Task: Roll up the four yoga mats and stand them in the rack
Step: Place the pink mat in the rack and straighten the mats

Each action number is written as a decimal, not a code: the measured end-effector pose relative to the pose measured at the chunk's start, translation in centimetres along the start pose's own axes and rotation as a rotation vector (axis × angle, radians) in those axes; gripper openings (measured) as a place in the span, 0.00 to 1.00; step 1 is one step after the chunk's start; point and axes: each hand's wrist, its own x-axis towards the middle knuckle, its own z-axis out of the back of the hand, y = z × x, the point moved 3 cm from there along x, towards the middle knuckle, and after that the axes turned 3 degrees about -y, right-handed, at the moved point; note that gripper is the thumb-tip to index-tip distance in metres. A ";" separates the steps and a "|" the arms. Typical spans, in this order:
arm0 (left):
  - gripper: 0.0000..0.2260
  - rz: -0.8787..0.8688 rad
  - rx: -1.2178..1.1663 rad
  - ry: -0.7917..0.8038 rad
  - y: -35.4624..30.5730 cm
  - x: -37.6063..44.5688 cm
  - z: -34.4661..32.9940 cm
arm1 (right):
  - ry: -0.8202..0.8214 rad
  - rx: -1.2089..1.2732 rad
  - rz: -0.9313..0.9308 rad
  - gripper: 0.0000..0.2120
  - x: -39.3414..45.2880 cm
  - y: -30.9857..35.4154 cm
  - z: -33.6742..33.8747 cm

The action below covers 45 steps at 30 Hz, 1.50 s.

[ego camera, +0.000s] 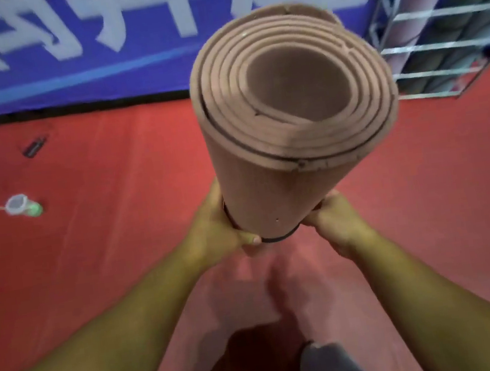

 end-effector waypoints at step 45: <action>0.57 -0.133 -0.255 -0.193 -50.9 76.4 -35.1 | 0.102 -0.330 0.045 0.42 61.2 30.5 68.9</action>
